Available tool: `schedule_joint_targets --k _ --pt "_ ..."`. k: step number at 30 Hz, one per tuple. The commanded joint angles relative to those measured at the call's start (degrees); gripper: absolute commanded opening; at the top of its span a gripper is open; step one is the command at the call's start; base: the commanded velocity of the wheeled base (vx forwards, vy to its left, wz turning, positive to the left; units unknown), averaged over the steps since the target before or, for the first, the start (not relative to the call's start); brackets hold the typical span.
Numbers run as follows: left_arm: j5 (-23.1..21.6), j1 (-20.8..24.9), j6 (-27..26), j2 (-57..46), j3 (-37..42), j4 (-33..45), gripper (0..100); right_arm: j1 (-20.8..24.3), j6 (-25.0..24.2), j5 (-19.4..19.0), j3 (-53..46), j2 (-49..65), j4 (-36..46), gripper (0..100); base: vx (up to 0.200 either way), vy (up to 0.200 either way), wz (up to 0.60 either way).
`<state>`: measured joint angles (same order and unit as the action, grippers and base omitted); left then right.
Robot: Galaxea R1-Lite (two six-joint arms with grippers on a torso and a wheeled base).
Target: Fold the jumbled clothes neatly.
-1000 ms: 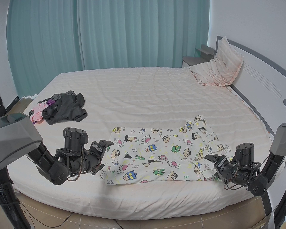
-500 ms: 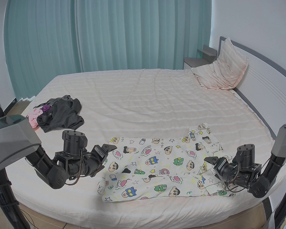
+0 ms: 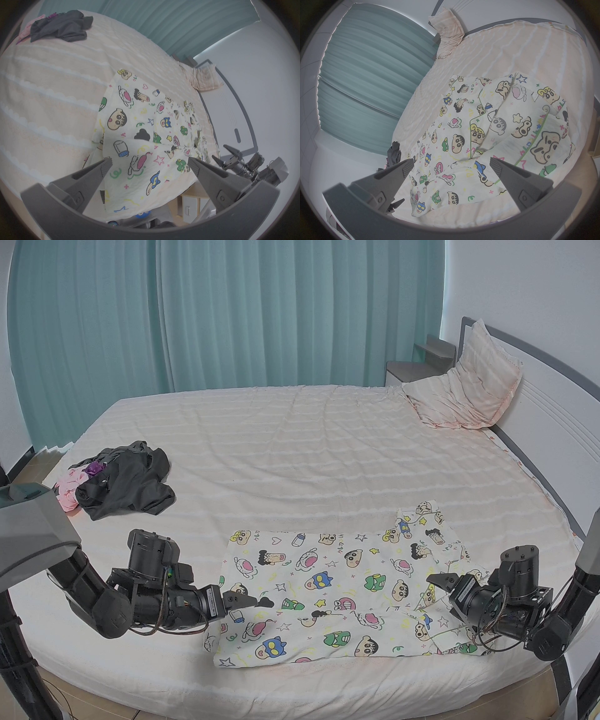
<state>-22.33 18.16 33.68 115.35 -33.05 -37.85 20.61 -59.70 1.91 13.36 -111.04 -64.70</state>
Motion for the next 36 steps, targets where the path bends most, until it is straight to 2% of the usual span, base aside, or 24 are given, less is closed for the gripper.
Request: schedule_joint_targets --k 1,9,14,27,32,33,36 --pt "0.01 1.08 -2.04 2.69 -0.09 0.76 100 0.22 0.02 -0.07 -0.18 0.3 -0.08 100 0.0 0.0 0.0" --pt "1.85 1.0 -6.17 3.92 -0.09 0.94 100 0.22 0.02 -0.16 -0.27 0.21 0.01 100 0.0 0.0 0.0" --pt "5.72 1.17 -10.22 7.08 -0.17 0.67 100 0.22 0.02 -0.16 -0.27 0.21 -0.08 100 0.0 0.0 0.0" --pt "6.34 1.7 -10.22 12.36 -4.13 0.32 100 0.13 0.02 -0.07 -0.18 -0.05 -0.08 100 0.0 0.0 0.0" --pt "8.09 1.7 -9.51 12.97 -5.62 0.23 100 0.04 0.02 -0.07 -0.18 -0.14 -0.08 100 0.0 0.0 0.0" --pt "8.09 1.7 -9.07 12.89 -5.71 0.23 0 -0.05 0.02 -0.07 -0.18 -0.23 -0.08 100 0.0 0.0 0.0" --pt "8.18 1.7 -8.37 12.62 -5.62 0.23 0 -0.22 0.02 -0.07 -0.18 -0.31 -0.08 100 0.0 0.0 0.0"
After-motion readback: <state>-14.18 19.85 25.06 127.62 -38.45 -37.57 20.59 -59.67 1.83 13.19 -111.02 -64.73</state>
